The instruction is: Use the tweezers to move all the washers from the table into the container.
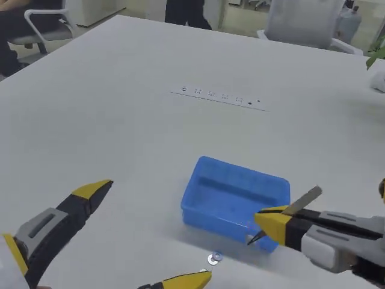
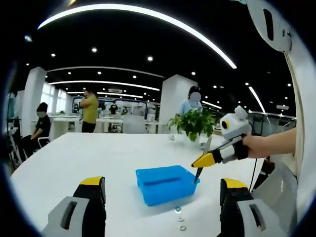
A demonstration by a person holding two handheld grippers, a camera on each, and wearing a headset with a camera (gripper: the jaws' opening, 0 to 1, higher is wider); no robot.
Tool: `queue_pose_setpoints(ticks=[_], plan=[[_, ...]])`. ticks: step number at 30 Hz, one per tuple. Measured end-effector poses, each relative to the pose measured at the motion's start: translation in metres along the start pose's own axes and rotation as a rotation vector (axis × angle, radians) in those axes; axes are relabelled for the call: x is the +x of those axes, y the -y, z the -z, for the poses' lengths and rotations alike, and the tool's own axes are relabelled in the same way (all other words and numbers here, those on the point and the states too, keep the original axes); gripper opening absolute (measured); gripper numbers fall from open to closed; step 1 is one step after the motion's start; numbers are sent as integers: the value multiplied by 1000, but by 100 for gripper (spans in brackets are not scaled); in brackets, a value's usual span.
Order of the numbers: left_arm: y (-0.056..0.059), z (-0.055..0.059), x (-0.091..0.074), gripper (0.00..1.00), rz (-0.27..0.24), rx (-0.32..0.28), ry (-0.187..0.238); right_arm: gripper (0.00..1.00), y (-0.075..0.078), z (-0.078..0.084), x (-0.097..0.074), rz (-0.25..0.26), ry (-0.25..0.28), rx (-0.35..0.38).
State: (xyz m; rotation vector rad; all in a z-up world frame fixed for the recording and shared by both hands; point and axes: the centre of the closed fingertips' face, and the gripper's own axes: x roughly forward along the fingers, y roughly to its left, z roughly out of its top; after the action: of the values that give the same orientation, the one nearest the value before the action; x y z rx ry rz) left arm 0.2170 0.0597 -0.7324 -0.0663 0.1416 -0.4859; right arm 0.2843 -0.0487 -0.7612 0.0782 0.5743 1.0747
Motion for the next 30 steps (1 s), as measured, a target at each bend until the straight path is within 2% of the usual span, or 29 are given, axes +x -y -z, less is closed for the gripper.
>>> queue_pose_setpoints(ticks=[2,4,7,10,11,16,20,22,23,26,30], plan=[[-1,2,1,99,-9,10,-9,3,9,-4,0,18,11,2],[-1,8,2,99,-17,38,-48,3,19,-7,2,32,17,6],[2,10,4,99,-4,55,-64,3,32,-7,8,63,13,13],[1,9,2,99,-4,84,-54,4,47,-6,14,106,5,29],[0,8,2,99,-7,85,-51,4,54,-2,16,129,-16,22],[-8,12,1,99,-31,54,-60,4,73,7,28,162,-57,17],[-11,19,0,93,-37,28,-89,4,80,18,34,185,-142,-69],[-12,19,0,95,-37,20,-85,3,80,21,37,189,-158,-92],[-10,19,0,97,-26,9,-82,3,80,22,38,187,-157,-92],[-9,24,0,96,-24,30,-108,4,81,25,41,175,-162,-76],[-9,23,0,96,-22,34,-110,4,82,26,40,179,-168,-83]])
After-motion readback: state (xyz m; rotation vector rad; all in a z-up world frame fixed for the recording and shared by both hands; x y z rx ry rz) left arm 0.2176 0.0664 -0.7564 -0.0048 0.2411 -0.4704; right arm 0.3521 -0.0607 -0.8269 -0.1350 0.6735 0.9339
